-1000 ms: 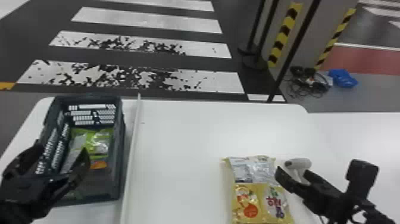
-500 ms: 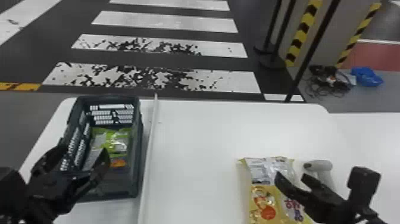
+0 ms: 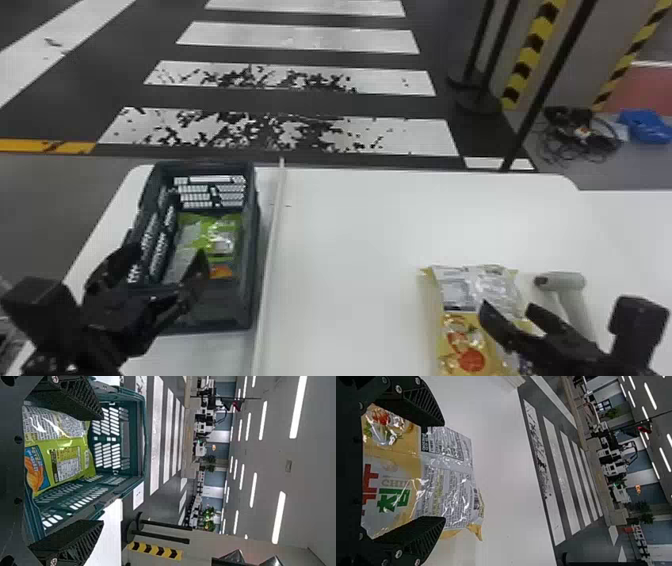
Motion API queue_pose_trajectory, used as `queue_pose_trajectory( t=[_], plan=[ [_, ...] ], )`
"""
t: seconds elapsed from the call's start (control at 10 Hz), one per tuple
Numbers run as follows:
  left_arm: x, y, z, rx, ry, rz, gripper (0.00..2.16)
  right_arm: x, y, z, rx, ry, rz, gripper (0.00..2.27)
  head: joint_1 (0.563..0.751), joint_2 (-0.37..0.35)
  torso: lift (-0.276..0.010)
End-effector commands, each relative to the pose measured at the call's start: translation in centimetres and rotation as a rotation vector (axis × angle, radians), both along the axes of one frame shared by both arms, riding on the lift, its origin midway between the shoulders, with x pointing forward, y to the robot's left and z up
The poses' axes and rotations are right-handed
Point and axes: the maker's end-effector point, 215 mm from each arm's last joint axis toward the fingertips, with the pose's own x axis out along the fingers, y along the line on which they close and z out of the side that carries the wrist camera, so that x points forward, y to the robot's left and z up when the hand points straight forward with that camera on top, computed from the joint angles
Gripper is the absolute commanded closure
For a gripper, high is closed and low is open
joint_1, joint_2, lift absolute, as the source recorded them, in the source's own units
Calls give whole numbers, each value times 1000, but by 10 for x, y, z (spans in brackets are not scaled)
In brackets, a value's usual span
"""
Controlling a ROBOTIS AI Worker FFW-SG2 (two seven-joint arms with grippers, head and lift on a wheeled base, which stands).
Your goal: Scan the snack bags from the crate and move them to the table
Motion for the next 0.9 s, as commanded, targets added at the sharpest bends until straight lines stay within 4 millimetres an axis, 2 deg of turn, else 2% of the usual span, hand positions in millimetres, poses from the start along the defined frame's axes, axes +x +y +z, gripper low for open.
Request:
queue_pose_trajectory(
  t=[0.0, 0.3, 0.4, 0.7, 0.8],
  plan=[
    [0, 0, -1, -1, 1, 3, 66, -15, -20, -8, 38, 31, -47, 164, 695, -52, -95],
    [-1, -8, -4, -3, 4, -11, 66, -43, -51, -10, 236, 106, -133, 157, 695, -116, -95],
    [0, -10, -4, 0, 3, -14, 66, -49, -53, -10, 294, 142, -134, 157, 695, -127, -95],
    [-2, -9, -4, 2, 4, -14, 66, -55, -43, -17, 412, 225, -105, 147, 695, -152, -95],
    [-2, -9, -3, 3, 4, -15, 66, -59, -33, -23, 472, 268, -81, 147, 695, -150, -95]
  ],
)
